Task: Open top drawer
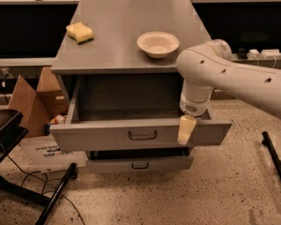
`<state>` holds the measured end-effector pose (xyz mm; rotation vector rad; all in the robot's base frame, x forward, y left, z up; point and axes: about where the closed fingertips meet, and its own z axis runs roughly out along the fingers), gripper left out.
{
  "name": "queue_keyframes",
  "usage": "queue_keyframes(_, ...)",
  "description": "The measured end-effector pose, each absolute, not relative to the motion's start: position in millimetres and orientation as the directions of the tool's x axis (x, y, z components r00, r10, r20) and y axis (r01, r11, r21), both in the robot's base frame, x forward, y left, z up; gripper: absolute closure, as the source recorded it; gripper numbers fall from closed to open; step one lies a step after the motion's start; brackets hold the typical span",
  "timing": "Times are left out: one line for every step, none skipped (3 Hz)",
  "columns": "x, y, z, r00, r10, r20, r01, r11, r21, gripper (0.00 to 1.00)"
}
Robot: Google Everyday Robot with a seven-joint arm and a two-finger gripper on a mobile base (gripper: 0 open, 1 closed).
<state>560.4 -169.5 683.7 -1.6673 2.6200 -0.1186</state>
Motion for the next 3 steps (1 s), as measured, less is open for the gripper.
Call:
queue_keyframes(560.3, -169.5, 683.6, -0.424, -0.906, 0.013, -0.903, 0.422, -0.082, 0.0)
queue_keyframes(532.0, -174.5, 672.7, -0.398, -0.914, 0.072, -0.917, 0.396, -0.046, 0.03)
queue_keyframes(476.5, -177.5, 655.9, -0.341, -0.923, 0.178, -0.936, 0.351, 0.028, 0.26)
